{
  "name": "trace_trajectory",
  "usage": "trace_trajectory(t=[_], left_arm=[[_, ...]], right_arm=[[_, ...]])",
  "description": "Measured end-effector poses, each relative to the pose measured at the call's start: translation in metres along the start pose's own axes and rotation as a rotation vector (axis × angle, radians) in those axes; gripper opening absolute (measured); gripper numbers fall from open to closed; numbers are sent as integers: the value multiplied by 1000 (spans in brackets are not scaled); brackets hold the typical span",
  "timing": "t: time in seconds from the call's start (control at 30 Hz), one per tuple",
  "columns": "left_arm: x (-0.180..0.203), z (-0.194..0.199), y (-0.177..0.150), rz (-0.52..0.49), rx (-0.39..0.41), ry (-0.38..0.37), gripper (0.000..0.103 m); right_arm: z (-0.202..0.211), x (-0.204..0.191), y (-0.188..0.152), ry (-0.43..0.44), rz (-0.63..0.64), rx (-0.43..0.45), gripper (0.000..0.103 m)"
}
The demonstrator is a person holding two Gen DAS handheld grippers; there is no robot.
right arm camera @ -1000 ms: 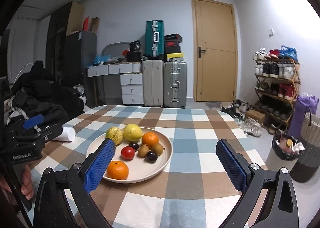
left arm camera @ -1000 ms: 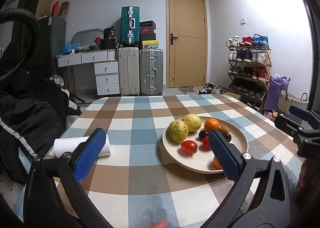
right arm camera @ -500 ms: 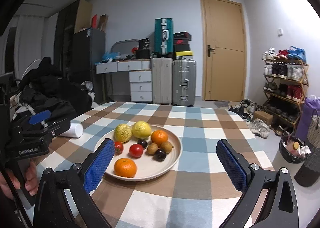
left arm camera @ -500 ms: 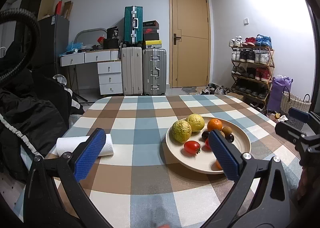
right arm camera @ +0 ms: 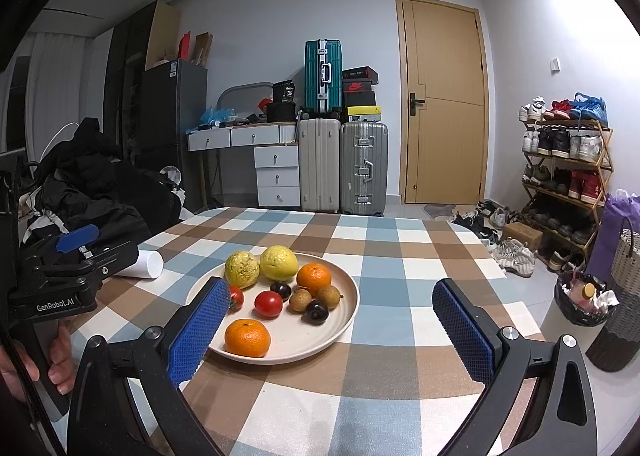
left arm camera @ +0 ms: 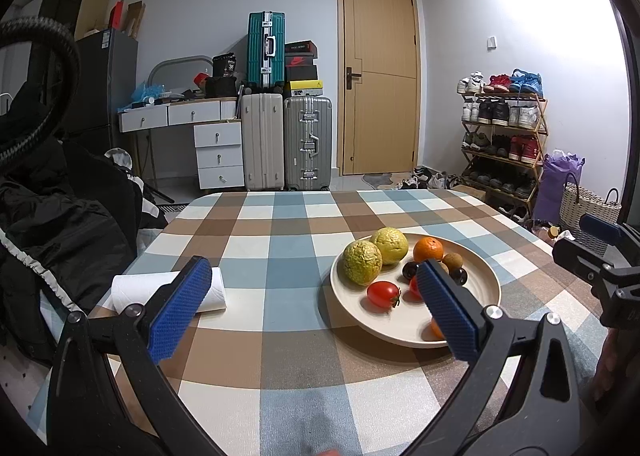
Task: Organize fruits
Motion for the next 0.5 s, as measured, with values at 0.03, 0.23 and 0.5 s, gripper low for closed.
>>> trace_trajectory(t=[0.03,0.23,0.5], left_arm=[[0,0,0,0,0,0,102],[1,0,0,2,-1,-2,102],[1,0,-1,1,-1,-3,102]], right_arm=[[0,0,0,0,0,0,103],[0,0,0,0,0,0,103],[0,0,0,0,-1,0,103]])
Point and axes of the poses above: each gripper's, at about its wrist camera, not at the fingertips, and z roughly against the way its jaws point, x to its right, y to its top, the point moved 8 cm from there along -z, roughly the way its jaws point, and after that the axes turned 13 degrees about x, right-handed, at the moved point
